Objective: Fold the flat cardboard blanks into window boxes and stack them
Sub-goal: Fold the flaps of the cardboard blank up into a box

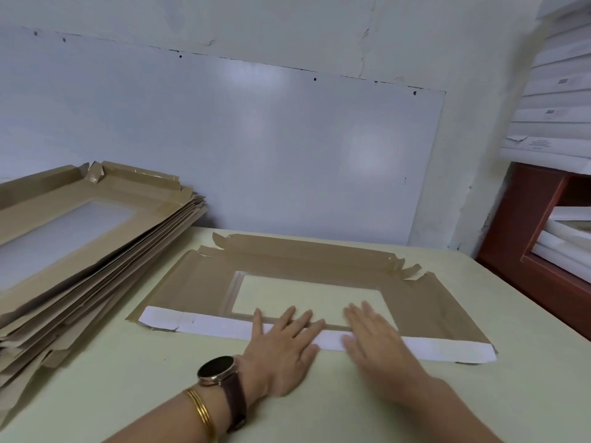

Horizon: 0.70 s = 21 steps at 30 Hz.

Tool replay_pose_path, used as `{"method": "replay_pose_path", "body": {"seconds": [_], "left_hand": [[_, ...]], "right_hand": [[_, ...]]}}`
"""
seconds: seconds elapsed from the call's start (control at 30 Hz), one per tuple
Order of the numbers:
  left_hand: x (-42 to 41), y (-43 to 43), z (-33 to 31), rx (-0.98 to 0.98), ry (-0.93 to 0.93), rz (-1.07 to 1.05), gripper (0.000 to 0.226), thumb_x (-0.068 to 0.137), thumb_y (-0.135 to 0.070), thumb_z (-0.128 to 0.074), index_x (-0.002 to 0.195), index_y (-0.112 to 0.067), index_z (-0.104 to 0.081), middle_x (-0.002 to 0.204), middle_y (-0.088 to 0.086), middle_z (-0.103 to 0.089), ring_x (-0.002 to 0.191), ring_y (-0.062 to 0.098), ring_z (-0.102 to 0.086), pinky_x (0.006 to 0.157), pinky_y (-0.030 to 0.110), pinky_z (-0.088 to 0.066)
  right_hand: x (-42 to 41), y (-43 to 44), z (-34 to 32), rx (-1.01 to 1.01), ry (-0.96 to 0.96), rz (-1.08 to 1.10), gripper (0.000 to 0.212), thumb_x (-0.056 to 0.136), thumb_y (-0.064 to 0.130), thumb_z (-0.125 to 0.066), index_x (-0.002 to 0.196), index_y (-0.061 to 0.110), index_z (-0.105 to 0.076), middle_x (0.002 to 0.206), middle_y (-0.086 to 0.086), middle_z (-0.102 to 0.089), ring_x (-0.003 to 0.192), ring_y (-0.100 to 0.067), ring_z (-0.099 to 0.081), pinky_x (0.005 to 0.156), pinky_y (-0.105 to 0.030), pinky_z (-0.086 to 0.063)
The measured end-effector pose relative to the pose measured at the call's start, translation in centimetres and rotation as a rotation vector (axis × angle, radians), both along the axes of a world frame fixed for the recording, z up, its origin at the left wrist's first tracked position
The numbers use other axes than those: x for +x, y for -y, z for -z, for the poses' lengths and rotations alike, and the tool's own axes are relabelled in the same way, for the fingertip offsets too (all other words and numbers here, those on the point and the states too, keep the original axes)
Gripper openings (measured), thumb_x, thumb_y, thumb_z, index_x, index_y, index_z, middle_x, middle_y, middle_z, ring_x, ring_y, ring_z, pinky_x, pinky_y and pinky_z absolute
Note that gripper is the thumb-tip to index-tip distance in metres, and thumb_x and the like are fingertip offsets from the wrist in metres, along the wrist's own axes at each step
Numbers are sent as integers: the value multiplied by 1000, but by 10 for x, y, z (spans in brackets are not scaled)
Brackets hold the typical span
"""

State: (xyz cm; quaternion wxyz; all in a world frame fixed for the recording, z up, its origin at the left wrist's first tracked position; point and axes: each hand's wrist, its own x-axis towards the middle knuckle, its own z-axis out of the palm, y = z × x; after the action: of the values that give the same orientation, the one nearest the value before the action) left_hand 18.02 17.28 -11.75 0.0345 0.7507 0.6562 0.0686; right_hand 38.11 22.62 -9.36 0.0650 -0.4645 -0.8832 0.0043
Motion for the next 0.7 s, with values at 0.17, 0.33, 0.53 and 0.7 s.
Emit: {"method": "replay_pose_path", "body": {"seconds": [0.17,0.33,0.53,0.7], "left_hand": [[-2,-9,-3,-39,-76,-55,60,100,-40,-15,152,-29,11,161,-11,13,148,18,15,117,54,6],[-14,-15,-4,-54,-120,-82,61,101,-36,-15,154,-22,10,162,-3,11,149,18,8,120,41,1],[-18,-18,-6,-102,-28,-125,57,103,-36,-9,153,-13,5,162,0,9,148,13,10,120,33,5],[-36,-12,-6,-94,55,-205,61,103,-44,-9,154,-12,2,162,1,6,148,12,8,120,31,5]], "right_hand": [[-65,12,4,-125,-77,-148,63,103,48,-15,156,15,-2,163,7,5,147,-6,14,119,-25,9],[-80,8,4,-279,-85,-138,63,104,48,-13,155,17,3,163,6,7,147,-4,11,120,-26,7],[-65,2,6,-274,-20,-127,64,103,51,-14,156,17,-1,163,8,3,148,-3,9,120,-27,5],[-35,-9,8,-265,-1,-96,68,100,57,-13,156,20,2,162,13,8,146,1,12,118,-23,7]]}}
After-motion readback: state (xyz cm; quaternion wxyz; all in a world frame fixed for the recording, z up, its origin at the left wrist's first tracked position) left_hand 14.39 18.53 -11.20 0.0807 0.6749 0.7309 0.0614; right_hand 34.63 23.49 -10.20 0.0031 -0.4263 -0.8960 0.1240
